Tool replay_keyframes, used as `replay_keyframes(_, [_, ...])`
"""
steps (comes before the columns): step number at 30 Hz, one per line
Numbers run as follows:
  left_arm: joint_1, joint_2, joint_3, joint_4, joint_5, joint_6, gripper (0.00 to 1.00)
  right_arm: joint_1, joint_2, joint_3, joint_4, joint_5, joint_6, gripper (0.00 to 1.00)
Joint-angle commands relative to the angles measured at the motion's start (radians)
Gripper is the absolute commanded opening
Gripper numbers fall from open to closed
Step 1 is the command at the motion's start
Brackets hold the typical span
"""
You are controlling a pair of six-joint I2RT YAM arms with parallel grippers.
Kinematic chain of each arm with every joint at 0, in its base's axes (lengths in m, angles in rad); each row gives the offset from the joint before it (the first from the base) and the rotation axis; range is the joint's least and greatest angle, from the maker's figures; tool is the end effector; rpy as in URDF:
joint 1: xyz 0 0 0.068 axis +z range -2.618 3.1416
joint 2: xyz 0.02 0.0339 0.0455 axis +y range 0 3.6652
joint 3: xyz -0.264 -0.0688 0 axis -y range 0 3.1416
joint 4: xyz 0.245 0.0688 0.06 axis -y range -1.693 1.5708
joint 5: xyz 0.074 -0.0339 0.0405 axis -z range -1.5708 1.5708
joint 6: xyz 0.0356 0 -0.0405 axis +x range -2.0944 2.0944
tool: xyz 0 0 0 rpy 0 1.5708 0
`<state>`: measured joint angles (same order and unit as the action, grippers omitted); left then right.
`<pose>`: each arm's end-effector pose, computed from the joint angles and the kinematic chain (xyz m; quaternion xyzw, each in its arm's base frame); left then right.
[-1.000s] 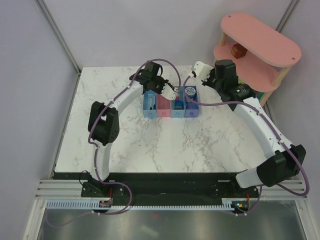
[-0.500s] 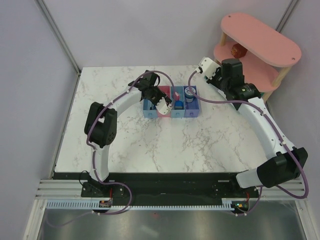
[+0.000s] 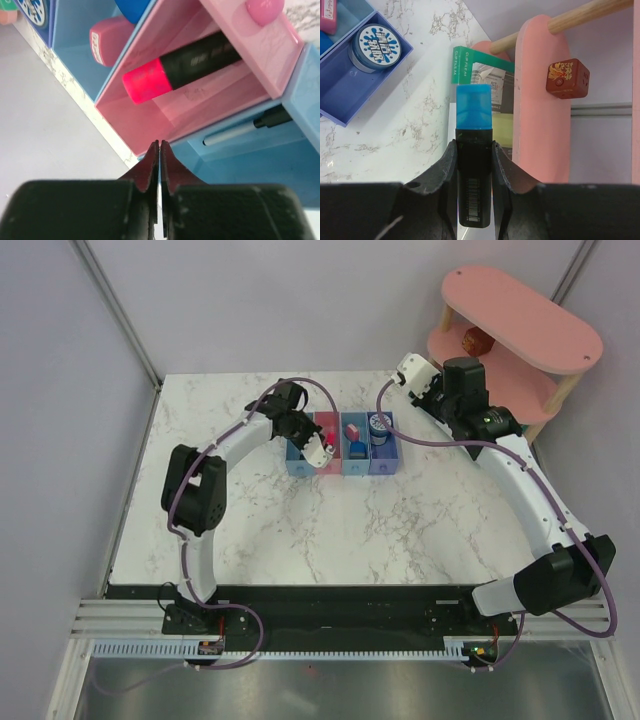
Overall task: Sort the stationery into containers
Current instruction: Place the pen in the storage box.
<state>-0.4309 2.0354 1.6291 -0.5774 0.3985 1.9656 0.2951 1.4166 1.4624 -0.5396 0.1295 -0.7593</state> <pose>0.3997 -0.1989 0.2189 0.8948 0.2882 0.0605 0.3357 0.3053 0.0880 0.3937 -0.4023 0.7571 -0.1718 0.4853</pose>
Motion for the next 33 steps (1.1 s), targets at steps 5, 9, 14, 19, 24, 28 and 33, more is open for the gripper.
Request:
replay_keyframes(5, [0.007, -0.055, -0.026, 0.092, 0.054, 0.586, 0.23, -0.004, -0.010, 0.041, -0.014, -0.048, 0.054, 0.05])
replay_keyframes(9, [-0.005, -0.124, -0.040, 0.304, 0.076, 0.215, 0.29, -0.002, 0.024, 0.104, -0.081, -0.126, 0.139, 0.05])
replay_keyframes(14, [0.015, -0.254, -0.037, 0.367, -0.059, -0.506, 0.45, 0.013, 0.110, 0.157, -0.115, -0.237, 0.294, 0.04])
replay_keyframes(19, [0.135, -0.421, -0.081, 0.167, -0.075, -1.065, 0.75, 0.068, 0.253, 0.252, -0.128, -0.321, 0.449, 0.03])
replay_keyframes(24, [0.303, -0.527, -0.146, -0.007, 0.072, -1.394, 0.88, 0.101, 0.401, 0.369, -0.086, -0.434, 0.607, 0.03])
replay_keyframes(28, [0.379, -0.636, -0.264, -0.047, 0.149, -1.469, 0.95, 0.119, 0.574, 0.459, -0.048, -0.505, 0.695, 0.03])
replay_keyframes(33, [0.391, -0.751, -0.399, -0.102, 0.192, -1.415, 0.96, 0.147, 0.770, 0.590, -0.028, -0.556, 0.752, 0.03])
